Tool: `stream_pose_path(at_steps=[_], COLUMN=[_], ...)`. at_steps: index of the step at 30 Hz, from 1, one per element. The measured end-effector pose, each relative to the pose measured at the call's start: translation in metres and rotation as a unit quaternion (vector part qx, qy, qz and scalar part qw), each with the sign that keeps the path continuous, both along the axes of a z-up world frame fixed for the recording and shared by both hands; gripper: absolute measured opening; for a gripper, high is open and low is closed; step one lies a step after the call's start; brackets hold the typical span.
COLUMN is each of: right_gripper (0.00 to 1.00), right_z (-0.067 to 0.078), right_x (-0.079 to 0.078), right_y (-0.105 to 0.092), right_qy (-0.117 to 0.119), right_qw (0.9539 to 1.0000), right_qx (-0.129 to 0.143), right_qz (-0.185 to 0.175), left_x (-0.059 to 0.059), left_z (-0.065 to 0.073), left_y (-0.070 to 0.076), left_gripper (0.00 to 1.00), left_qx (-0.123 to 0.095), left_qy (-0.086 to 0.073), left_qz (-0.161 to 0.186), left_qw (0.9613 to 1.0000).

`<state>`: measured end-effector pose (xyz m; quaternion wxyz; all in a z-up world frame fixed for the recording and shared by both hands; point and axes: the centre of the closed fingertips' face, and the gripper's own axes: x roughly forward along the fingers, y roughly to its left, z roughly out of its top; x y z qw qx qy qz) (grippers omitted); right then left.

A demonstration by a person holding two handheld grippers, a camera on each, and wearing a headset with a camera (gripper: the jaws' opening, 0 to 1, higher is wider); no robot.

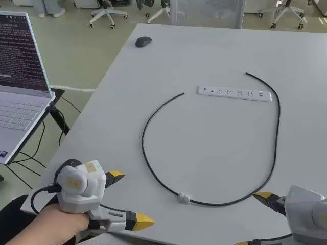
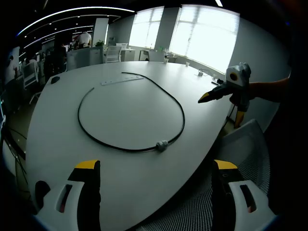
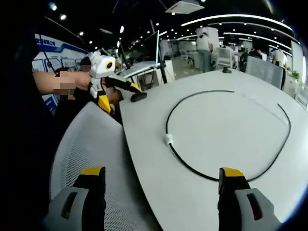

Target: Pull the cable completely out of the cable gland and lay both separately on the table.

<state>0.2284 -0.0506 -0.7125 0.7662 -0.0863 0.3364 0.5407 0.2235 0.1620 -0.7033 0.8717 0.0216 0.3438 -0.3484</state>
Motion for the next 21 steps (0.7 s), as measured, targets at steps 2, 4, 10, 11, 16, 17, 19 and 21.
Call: stream_pose_path(at_steps=[2, 4, 10, 11, 16, 17, 19, 21], right_gripper=[0.98, 0.98, 0.98, 0.98, 0.98, 0.98, 0.98, 0.98], right_z=[0.006, 0.005, 0.003, 0.003, -0.002, -0.002, -0.003, -0.004], right_x=[0.001, 0.002, 0.006, 0.005, -0.001, -0.003, -0.004, -0.004], right_y=[0.000, -0.002, -0.002, -0.001, 0.005, 0.006, 0.006, 0.006], right_qy=[0.004, 0.002, -0.005, -0.007, -0.011, -0.010, -0.009, -0.008], right_qw=[0.9999, 0.9999, 0.9999, 0.9999, 0.9996, 0.9996, 0.9996, 0.9996], right_qx=[0.013, 0.009, -0.008, -0.011, -0.021, -0.021, -0.020, -0.021], right_qz=[-0.008, -0.009, -0.002, 0.000, 0.014, 0.015, 0.016, 0.016], left_x=[0.000, 0.000, 0.001, 0.001, 0.000, 0.000, -0.001, -0.002], left_z=[0.002, 0.003, 0.000, -0.001, -0.001, 0.000, 0.001, 0.002], left_y=[0.001, 0.004, 0.004, 0.004, 0.002, 0.001, 0.000, -0.001], left_gripper=[0.93, 0.93, 0.94, 0.94, 0.94, 0.94, 0.94, 0.94], left_qx=[0.003, 0.002, 0.004, 0.006, 0.009, 0.008, 0.006, 0.005], left_qy=[-0.005, -0.003, -0.001, -0.001, 0.001, 0.000, 0.000, -0.001], left_qz=[-0.002, 0.002, 0.002, 0.001, -0.005, -0.006, -0.004, -0.004], left_qw=[1.0000, 1.0000, 1.0000, 1.0000, 0.9999, 1.0000, 1.0000, 1.0000])
